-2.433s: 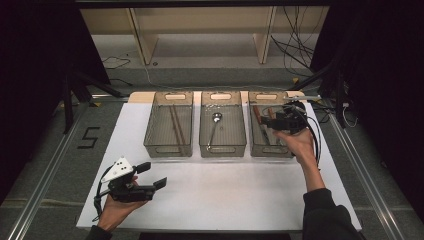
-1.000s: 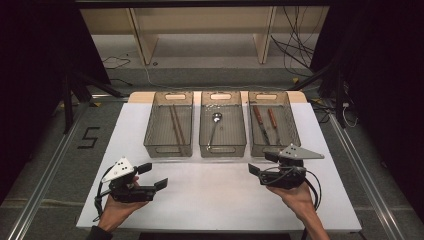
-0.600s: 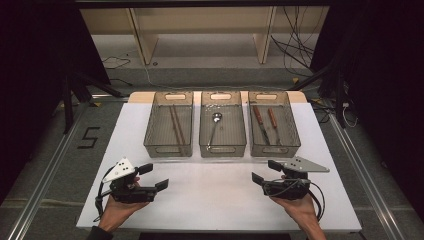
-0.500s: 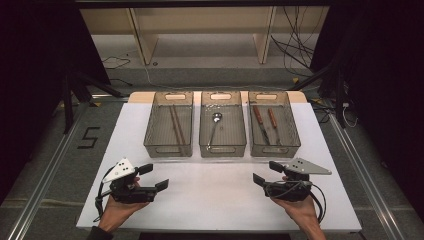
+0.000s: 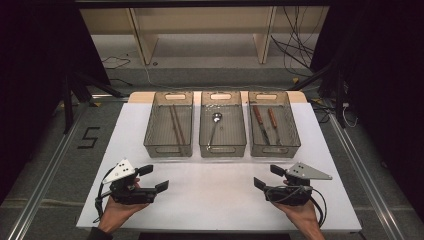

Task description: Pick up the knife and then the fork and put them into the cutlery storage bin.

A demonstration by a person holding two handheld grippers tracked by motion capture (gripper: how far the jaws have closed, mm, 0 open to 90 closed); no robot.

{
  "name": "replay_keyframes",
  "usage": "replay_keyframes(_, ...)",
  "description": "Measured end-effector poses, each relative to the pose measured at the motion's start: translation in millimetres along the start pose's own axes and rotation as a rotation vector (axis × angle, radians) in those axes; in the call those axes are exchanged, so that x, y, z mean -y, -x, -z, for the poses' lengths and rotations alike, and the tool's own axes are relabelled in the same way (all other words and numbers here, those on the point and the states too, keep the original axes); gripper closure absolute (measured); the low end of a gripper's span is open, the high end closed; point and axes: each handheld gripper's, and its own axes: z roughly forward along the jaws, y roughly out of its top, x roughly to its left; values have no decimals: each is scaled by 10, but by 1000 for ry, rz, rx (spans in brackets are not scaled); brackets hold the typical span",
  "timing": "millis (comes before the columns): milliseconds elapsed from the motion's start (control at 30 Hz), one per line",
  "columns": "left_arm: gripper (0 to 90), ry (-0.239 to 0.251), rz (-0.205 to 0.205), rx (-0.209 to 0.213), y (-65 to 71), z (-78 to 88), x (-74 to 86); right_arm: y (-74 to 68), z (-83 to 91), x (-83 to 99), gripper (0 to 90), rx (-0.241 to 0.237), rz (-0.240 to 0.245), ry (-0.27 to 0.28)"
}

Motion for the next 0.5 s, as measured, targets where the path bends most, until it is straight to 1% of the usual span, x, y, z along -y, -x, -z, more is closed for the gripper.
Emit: replay_keyframes(500,152,-2,-5,1,-1,-8,-1,-17,-6,13,186,-3,9,3)
